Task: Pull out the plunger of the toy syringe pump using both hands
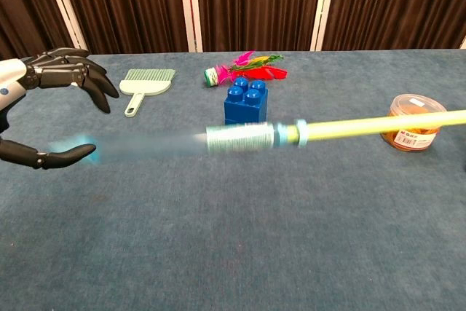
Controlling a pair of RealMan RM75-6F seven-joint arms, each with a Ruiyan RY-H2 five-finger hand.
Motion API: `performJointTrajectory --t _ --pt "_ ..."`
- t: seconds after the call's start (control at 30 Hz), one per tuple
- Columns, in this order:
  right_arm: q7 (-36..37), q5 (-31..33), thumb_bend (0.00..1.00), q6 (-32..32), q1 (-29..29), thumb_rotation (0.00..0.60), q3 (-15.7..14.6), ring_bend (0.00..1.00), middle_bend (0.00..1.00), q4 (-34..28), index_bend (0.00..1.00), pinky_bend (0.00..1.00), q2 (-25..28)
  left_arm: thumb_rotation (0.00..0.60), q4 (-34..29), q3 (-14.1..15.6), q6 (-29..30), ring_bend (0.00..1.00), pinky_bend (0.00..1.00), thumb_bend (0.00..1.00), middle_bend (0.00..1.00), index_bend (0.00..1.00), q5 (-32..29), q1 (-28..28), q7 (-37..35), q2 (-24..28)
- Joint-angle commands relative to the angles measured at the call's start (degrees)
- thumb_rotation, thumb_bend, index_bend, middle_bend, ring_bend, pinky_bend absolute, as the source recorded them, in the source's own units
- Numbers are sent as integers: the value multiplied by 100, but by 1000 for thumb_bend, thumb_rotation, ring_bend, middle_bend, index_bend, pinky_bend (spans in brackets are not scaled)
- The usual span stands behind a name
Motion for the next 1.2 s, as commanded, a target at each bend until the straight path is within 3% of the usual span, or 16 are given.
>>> performJointTrajectory --t 0.03,0.23,0.37,0.6,0.83,0.93,1.07,1.2 --pt "-73 81 340 -168 32 600 -26 0 6 145 162 0 -20 600 326 -178 -74 155 65 238 272 385 -190 -93 -106 -163" --pt "-399 206 230 -574 69 600 -150 0 0 204 12 0 127 600 682 -382 -430 155 65 205 253 341 -610 -206 -281 -276" --pt "-591 224 144 -722 21 600 -271 0 0 -85 0 0 370 600 797 -454 -551 155 65 200 249 334 -812 -220 -391 -298" --pt "-1188 40 11 -571 -271 600 -694 0 0 -1366 0 0 1150 600 772 -407 -358 155 65 190 245 334 -800 -167 -504 -215" --pt "-1387 -361 0 -410 -539 600 -1177 0 0 -2755 0 0 1889 600 397 -244 -288 145 65 162 220 324 -765 -50 -514 44" --pt "-1049 -755 0 -117 -641 600 -1241 0 0 -3092 0 0 2055 600 138 -156 -235 119 65 146 180 308 -720 28 -376 223" --pt "-501 -1508 0 955 -904 600 -1155 0 0 -3167 0 0 2088 600 -526 -11 -98 85 65 136 123 281 -696 249 25 664" --pt "-452 -1784 22 1931 -1175 600 -946 0 0 -2988 0 0 2004 600 -1233 95 56 58 65 130 78 238 -821 580 659 1118"
